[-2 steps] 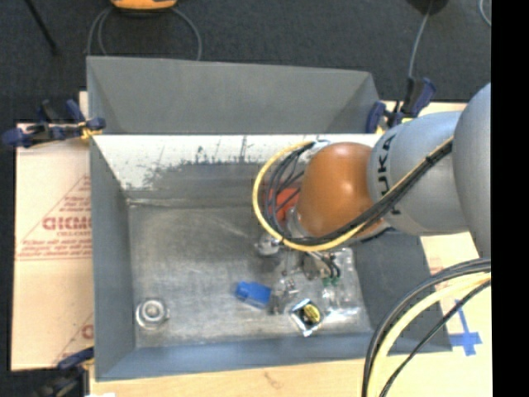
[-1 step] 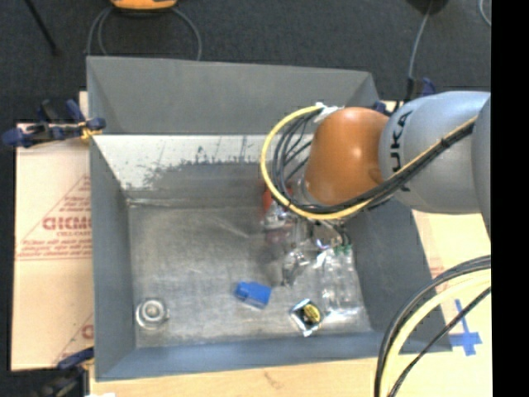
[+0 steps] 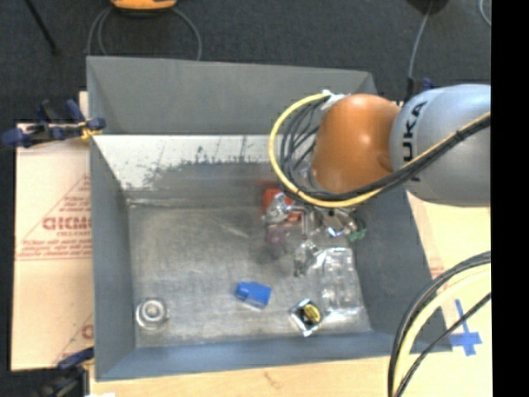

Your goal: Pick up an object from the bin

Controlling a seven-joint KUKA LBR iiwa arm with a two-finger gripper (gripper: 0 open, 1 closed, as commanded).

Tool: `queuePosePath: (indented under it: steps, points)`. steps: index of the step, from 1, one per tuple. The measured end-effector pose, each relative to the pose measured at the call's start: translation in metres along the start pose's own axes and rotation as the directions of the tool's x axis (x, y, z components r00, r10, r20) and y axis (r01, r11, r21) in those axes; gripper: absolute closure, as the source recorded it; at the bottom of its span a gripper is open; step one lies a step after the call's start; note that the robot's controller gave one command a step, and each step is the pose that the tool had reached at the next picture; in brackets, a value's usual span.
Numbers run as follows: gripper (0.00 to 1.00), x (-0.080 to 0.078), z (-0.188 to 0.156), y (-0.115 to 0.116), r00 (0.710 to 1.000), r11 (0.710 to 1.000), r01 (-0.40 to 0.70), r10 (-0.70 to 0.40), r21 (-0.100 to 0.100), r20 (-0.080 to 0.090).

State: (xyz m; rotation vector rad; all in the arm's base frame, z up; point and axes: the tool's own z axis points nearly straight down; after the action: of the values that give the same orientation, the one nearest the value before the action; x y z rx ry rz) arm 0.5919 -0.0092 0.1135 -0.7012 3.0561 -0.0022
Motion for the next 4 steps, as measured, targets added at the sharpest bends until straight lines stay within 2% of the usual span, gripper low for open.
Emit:
queuePosePath:
  steps: [1, 2, 3, 4]
  points:
    - [0.0, -0.016, 0.04, -0.009, 0.979, 0.979, 0.206, -0.206, 0.0, 0.002]
    - [0.0, -0.018, 0.037, -0.01, 0.98, 0.98, 0.199, -0.199, -0.002, 0.003]
    - [1.0, -0.019, 0.035, -0.012, 0.98, 0.98, 0.198, -0.198, 0.001, 0.005]
    - [1.0, -0.022, -0.053, -0.014, 0.981, 0.981, 0.192, -0.192, 0.005, 0.005]
